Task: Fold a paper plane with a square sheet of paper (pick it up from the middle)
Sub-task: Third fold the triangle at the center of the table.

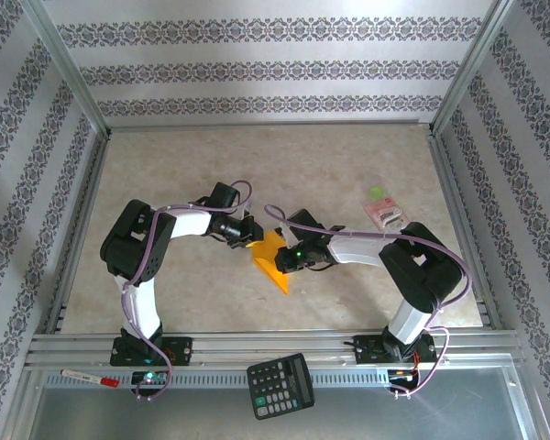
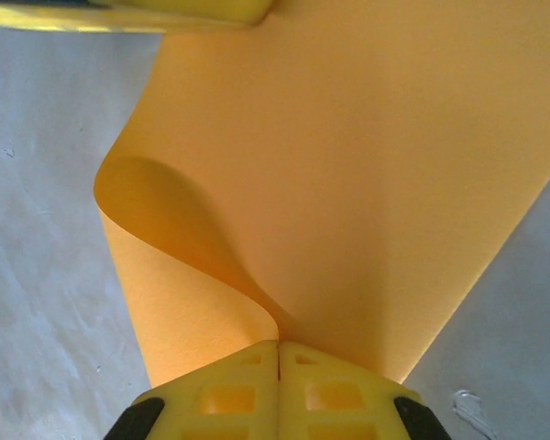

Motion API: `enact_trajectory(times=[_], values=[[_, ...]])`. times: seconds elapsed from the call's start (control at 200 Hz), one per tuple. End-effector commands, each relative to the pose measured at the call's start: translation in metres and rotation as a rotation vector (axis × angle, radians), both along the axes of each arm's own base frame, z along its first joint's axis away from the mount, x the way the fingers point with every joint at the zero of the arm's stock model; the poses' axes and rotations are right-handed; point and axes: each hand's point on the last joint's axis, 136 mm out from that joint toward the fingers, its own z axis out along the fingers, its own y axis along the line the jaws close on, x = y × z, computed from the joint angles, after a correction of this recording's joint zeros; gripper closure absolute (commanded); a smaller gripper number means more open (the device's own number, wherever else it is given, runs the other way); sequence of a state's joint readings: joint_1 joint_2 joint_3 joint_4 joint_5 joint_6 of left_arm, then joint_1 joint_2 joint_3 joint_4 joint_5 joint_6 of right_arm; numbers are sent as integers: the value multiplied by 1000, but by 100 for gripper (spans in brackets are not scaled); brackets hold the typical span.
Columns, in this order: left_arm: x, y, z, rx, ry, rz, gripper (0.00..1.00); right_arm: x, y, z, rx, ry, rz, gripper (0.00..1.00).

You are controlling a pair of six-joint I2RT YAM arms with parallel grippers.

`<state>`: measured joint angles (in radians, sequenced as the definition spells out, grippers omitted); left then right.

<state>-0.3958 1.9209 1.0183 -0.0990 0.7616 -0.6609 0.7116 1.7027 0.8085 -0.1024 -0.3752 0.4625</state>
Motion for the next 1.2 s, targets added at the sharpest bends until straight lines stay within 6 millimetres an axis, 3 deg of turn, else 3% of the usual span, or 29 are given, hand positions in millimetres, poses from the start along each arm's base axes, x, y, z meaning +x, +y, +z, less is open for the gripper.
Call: enact_trajectory(times=[0.0,0.205,0.29,0.37,0.505,0.724,0.794,0.934,1.194], values=[[11,-1,14,23,-27,1,80,-10,-17,-26,-99,43,-51,100],[37,10,51,39,-144,77,65,1,-19,-27,-115,39,-145,100],[35,23,61,69,-190,128,64,7,-18,-28,-119,42,-181,100],[22,31,69,60,-208,166,67,12,-17,-29,-115,48,-209,100],[-15,30,71,-20,-182,178,85,20,-14,-30,-109,54,-222,100],[-77,-5,65,-74,-151,31,100,22,-14,-30,-117,58,-210,100],[-91,-16,58,-80,-138,-10,100,20,-15,-31,-122,58,-208,100],[-108,-28,45,-66,-110,-67,100,19,-17,-32,-125,58,-210,100],[-117,-46,29,-84,-77,-102,100,18,-19,-33,-129,60,-208,100]])
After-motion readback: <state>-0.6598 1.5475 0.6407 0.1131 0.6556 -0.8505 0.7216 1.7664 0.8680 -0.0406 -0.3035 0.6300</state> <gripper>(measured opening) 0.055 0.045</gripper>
